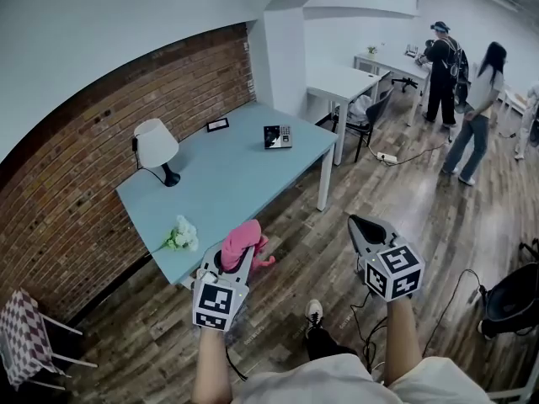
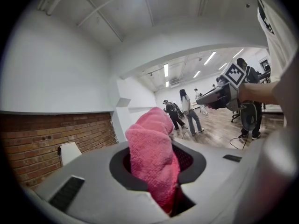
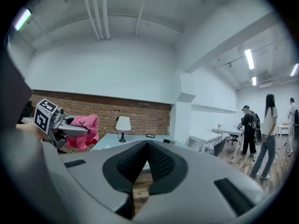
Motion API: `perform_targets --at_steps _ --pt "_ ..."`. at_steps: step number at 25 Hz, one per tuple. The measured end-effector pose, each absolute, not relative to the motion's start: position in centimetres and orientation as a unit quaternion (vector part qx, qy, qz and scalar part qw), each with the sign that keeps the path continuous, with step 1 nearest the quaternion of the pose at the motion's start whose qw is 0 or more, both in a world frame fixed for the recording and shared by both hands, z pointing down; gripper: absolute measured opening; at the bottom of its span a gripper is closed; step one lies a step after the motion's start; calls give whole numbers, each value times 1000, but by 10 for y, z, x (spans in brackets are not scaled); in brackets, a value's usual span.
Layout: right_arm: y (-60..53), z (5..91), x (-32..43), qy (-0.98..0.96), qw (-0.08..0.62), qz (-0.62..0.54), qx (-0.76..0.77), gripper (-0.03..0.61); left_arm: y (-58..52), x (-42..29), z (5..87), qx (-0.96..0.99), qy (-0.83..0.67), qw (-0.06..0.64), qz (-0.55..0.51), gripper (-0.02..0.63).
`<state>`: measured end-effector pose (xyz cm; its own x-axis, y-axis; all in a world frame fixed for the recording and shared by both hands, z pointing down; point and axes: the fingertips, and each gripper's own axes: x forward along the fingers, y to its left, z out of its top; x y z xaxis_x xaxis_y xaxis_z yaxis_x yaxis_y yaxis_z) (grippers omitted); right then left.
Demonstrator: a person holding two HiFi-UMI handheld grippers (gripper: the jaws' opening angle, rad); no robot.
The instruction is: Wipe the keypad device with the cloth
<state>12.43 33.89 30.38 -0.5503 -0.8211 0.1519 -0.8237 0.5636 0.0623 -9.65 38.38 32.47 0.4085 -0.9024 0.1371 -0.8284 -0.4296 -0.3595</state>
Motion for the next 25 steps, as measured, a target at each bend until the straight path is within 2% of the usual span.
perform_targets --at_steps 13,25 --pt "149 298 121 -885 83 14 458 20 204 -98 318 -821 539 106 -156 124" --pt "42 300 125 -893 95 19 440 21 100 -91 320 -815 553 88 -151 124"
